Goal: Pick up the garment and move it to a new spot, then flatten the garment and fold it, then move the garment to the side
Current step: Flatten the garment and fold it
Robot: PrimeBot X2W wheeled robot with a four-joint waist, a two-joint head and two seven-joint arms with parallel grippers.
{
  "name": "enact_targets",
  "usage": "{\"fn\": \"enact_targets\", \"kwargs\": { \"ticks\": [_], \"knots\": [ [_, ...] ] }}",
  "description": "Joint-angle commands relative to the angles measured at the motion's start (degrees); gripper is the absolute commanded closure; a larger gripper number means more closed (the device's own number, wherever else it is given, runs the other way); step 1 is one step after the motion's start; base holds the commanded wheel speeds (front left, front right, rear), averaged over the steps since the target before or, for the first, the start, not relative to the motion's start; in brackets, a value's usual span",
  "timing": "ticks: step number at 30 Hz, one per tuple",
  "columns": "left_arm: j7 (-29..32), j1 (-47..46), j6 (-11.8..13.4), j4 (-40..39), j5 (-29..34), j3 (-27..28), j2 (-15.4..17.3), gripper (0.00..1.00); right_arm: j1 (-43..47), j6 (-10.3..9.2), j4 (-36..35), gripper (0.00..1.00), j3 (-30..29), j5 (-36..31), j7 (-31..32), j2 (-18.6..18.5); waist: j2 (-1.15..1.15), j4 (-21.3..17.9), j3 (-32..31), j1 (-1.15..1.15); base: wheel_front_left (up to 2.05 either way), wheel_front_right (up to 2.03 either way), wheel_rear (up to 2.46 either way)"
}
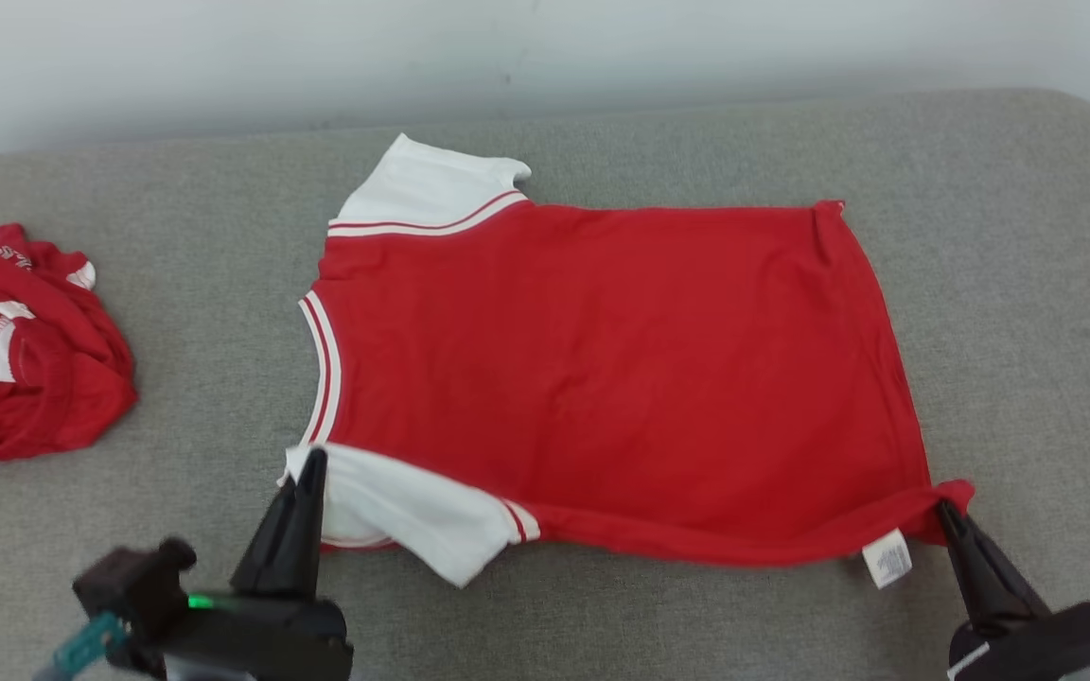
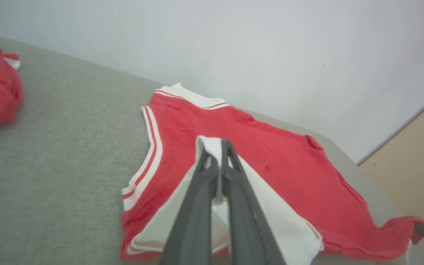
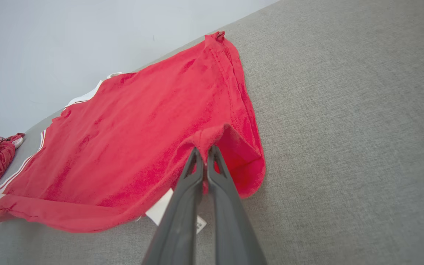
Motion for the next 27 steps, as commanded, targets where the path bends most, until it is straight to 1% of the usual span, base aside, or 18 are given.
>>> {"fn": "enact_targets", "kwargs": {
  "ticks": [1,8,9,13,14,15,16,20,25,27],
  "knots": [
    [0.4,-2.7,-0.3,1.2,-0.2,-0.1,0.5,1.00,-1.8,-0.14,0.7,1.00,-0.1,0.2,0.3,0.0,-0.01,-0.7,1.5,-0.01,0.00,0.00,0.00],
    [0.3,-13.3,-0.8,11.3,-1.5,-1.0,1.3,1.00,-9.6,-0.14,6.2,1.00,1.4,1.4,0.6,0.3,-0.01,-1.4,3.1,-0.01,0.00,0.00,0.00],
    [0.3,-13.3,-0.8,11.3,-1.5,-1.0,1.3,1.00,-9.6,-0.14,6.2,1.00,1.4,1.4,0.6,0.3,-0.01,-1.4,3.1,-0.01,0.00,0.00,0.00],
    [-0.4,-17.4,-1.1,17.9,-1.3,-2.2,1.2,1.00,-13.2,-0.14,10.4,1.00,2.0,0.7,-0.2,0.3,-0.01,-1.3,3.1,-0.01,0.00,0.00,0.00],
    [-0.7,-18.2,-1.2,19.3,-1.3,-2.5,1.0,0.72,-13.8,-0.14,11.2,0.62,2.1,0.4,-0.9,0.2,-0.01,-1.2,3.0,-0.01,0.00,0.00,0.00],
    [-1.1,-19.1,-1.2,20.6,-1.1,-2.7,1.1,0.31,-14.3,-0.14,11.9,0.17,2.4,0.3,-1.3,0.2,-0.01,-1.1,3.0,-0.01,0.00,0.00,0.00],
    [-1.6,-19.8,-1.2,21.7,-0.9,-2.7,1.0,0.00,-14.7,-0.14,12.5,0.00,2.9,-0.1,-1.9,-0.1,-0.01,-0.9,2.9,-0.01,0.00,0.00,0.00],
    [-3.1,-20.2,-1.2,23.8,-0.9,-2.0,0.9,0.00,-14.7,-0.14,14.3,0.00,3.6,-1.4,-4.5,-1.1,-0.01,-0.4,2.3,-0.01,0.00,0.00,0.00],
    [-3.6,-17.1,-1.2,23.9,-1.1,-0.4,1.6,0.00,-12.5,-0.14,15.5,0.00,4.9,-3.0,-7.1,-2.8,-0.01,0.3,1.4,-0.01,0.00,0.00,0.00],
    [-3.7,-15.3,-1.2,23.6,-0.6,-0.6,1.8,0.00,-11.9,-0.14,16.2,0.00,5.1,-3.4,-7.8,-3.1,-0.01,0.5,1.3,-0.01,0.00,0.00,0.00]
  ]
}}
